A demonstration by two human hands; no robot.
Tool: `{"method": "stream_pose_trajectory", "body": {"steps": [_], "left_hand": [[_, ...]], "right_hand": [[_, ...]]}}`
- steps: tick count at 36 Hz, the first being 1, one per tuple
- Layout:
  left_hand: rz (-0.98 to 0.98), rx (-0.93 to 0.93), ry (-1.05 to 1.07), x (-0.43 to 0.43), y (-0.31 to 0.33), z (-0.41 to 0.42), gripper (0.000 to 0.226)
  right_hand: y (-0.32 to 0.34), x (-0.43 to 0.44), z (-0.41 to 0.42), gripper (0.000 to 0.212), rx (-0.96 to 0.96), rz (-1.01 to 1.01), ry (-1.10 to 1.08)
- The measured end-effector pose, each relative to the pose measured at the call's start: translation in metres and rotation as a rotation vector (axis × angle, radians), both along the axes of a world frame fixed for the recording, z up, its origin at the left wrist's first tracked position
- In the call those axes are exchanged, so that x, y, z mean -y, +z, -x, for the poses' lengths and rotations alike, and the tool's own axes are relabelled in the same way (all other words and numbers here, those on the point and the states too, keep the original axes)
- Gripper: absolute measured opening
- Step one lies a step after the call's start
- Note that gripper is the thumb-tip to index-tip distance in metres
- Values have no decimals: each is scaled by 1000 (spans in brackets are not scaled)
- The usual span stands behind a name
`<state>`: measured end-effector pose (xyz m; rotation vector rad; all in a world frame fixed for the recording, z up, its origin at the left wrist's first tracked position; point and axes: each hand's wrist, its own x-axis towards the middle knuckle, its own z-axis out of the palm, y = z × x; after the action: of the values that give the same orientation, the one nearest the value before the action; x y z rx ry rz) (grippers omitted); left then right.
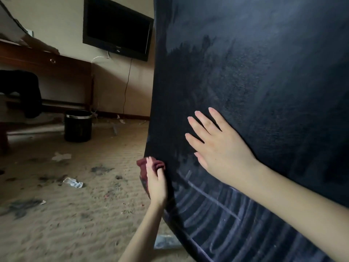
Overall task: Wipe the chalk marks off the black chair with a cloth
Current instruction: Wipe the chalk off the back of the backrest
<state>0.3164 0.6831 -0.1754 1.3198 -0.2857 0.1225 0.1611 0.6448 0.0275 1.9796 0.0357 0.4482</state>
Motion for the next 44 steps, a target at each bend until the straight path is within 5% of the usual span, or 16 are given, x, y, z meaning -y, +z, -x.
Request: {"method": "stream_pose_trajectory", "body": {"steps": [9,15,18,23,27,35,44], "left_hand": [[-46,346,79,-3,2,47,63],[1,33,154,-14,-24,7,66],[-44,-99,140,-22,-49,-12,26],[-18,-164,185,-21,-33,-1,23],[64,7,140,-11,13,16,58],[-45,630,38,-18,81,2,64],[-78,-5,95,-25,-31,-4,67]], "right_hand": [[-5,20,33,49,70,-14,179],[-5,27,39,52,73,17,176],[-7,29,38,54,65,19,158],[-6,30,41,52,86,31,180],[-7,31,42,52,89,29,182],[-8,32,43,50,99,36,195],[-8,29,38,51,100,23,208]]}}
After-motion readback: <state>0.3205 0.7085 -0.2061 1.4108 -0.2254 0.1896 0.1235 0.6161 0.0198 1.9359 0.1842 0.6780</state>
